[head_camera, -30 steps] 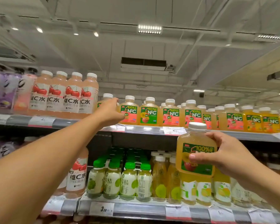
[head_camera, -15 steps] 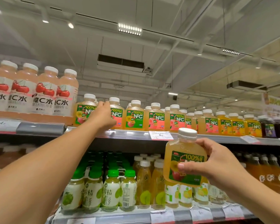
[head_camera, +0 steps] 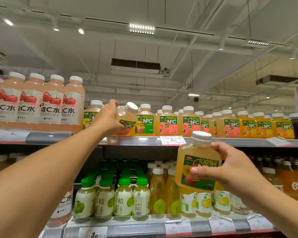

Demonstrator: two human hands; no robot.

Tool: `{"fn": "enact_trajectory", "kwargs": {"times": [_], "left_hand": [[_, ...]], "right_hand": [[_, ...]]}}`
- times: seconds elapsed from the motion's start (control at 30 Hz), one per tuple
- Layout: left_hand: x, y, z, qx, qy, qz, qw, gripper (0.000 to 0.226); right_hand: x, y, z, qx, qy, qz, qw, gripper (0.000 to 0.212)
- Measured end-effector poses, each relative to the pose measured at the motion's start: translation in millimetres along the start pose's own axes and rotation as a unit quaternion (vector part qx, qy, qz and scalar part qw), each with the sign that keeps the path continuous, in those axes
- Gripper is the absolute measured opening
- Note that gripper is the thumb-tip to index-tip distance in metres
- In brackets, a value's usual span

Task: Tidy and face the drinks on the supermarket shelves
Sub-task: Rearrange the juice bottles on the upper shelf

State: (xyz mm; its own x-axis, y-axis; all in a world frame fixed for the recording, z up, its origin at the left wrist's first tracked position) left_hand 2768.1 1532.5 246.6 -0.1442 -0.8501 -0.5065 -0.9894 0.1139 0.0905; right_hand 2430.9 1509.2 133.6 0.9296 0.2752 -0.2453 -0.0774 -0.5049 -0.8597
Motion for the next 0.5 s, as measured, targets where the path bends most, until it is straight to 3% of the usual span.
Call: {"fn": "enact_trajectory", "kwargs": {"times": [0.1,0.23,0.5], "left_hand": [[-6.7,14.0,10.8,0.023,0.01,-0.032,0.999,0.078],[-27.0,31.8,39.1,0.019,0.024,0.058,0.998,0.057],[-60.6,46.6,120.9,-0.053,0.018,0.173,0.983,0.066]], "right_hand": [[-4.5,7.4,0.5,-0.008,0.001,-0.009,1.0,0.078],[-11.5,15.9,-0.4,-0.015,-0.007,-0.028,0.999,0.074],[1.5,19.6,-10.7,-0.041,-0.049,-0.061,0.996,0.073]]}}
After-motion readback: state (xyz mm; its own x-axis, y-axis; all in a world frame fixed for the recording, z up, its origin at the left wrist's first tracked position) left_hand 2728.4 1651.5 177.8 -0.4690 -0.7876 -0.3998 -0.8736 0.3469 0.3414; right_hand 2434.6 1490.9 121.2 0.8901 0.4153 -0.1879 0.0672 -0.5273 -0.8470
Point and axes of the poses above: each hand's wrist, its own z-axis away from the middle knuckle, its own x-axis out of the palm, y = z × x, the point moved 3 cm from there along -z, towards the middle knuckle, and after that the axes turned 15 degrees about x, right-handed, at the moved point
